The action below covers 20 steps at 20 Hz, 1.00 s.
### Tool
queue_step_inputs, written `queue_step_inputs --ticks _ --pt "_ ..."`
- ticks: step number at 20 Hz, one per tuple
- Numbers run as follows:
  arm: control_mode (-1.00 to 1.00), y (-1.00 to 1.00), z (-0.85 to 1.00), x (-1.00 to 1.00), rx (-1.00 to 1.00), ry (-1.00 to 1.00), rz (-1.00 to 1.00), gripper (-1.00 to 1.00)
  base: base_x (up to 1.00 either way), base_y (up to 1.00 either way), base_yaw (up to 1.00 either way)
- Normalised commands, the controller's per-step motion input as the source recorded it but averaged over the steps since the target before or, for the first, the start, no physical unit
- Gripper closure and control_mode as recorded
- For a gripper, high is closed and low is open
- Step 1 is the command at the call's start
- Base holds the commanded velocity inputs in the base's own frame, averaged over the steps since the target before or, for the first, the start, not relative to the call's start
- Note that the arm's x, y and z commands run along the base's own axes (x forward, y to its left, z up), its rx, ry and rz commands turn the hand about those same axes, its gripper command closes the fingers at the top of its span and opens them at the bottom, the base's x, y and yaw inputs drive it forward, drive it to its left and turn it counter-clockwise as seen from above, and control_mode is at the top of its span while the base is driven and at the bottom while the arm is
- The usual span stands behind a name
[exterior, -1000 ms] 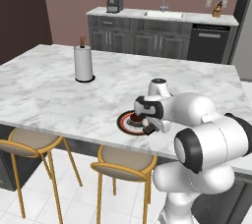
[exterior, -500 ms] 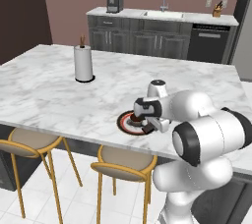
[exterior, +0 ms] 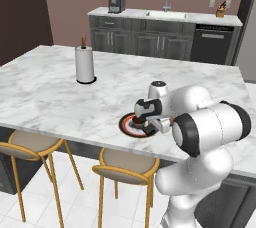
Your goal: Take the cinnamon bottle from the cabinet and place it on the dining table, next to the plate with the cupcake. Then take the chocolate from the dining counter and place it on the cupcake plate.
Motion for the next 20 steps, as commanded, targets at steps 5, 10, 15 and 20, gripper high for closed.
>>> queue_step_inputs --ticks 5,10,15,20 --pt "-1.00 0.00 -0.18 0.14 0.00 0.00 0.00 1.00 0.00 0.00 0.00" --pt "-1.00 0.00 -0.10 0.18 0.00 0.00 0.00 1.00 0.00 0.00 0.00" --pt "-1.00 0.00 -0.03 0.15 0.00 0.00 0.00 1.00 0.00 0.00 0.00" --pt "-1.00 0.00 -0.08 0.06 0.00 0.00 0.00 1.00 0.00 0.00 0.00"
